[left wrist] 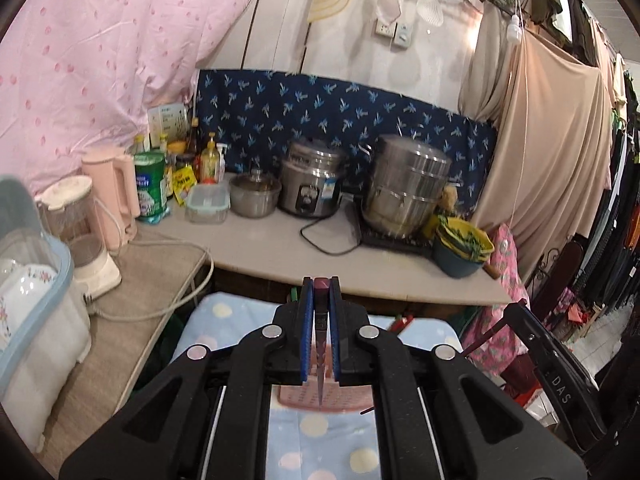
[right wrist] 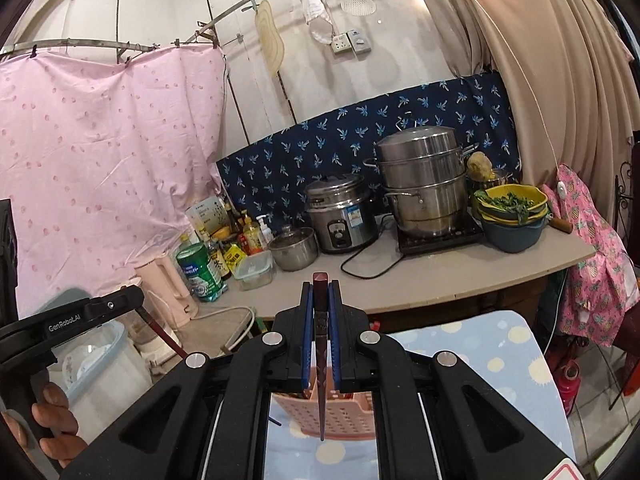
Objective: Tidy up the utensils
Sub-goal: 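Lift both dark red chopsticks and carry them above the pink basket, then lower the chopsticks into the basket and open both tools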
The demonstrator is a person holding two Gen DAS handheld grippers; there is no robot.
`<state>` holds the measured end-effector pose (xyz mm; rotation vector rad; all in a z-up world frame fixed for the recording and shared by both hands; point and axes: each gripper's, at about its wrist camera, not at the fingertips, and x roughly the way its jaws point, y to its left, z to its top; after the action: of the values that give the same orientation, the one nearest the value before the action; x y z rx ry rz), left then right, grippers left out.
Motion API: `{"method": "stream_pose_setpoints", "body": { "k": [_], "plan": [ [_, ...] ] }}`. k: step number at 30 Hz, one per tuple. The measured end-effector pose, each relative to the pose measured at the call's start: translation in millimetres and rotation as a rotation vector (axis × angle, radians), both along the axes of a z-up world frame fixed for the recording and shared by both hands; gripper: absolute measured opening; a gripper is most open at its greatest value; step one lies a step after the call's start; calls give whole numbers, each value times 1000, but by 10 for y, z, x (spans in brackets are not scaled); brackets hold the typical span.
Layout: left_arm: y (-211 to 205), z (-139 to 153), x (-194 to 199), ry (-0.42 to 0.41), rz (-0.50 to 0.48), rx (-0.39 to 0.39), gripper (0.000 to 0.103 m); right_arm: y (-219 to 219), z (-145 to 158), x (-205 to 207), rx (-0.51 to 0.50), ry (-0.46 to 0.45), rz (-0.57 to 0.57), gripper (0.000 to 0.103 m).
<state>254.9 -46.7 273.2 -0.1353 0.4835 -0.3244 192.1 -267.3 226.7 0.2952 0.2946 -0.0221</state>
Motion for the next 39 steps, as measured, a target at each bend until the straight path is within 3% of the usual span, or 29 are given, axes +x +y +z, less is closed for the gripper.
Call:
{"method": "stream_pose_setpoints", "body": {
  "k": [8, 20, 28, 30, 34, 39],
  "plan": [
    [-107, -2, 419, -6, 21, -7, 7, -47, 61, 508, -2, -1, -20, 7],
    [-268, -561, 739, 90, 15, 35, 7, -47, -572, 890, -12, 136, -16, 7],
    [-298, -730, 807, 123, 10, 44, 7, -57, -770, 979, -10, 185, -14, 7],
    [-304, -756, 797, 120, 9, 47, 7, -48, -799, 976, -7, 190, -10, 11],
    [-328, -807, 759, 124, 12, 58, 29, -27, -821, 929, -10, 194, -12, 30],
    [-355, -840, 646, 114, 17, 91, 34, -5, -808, 779, -17, 186, -18, 35]
  ]
}}
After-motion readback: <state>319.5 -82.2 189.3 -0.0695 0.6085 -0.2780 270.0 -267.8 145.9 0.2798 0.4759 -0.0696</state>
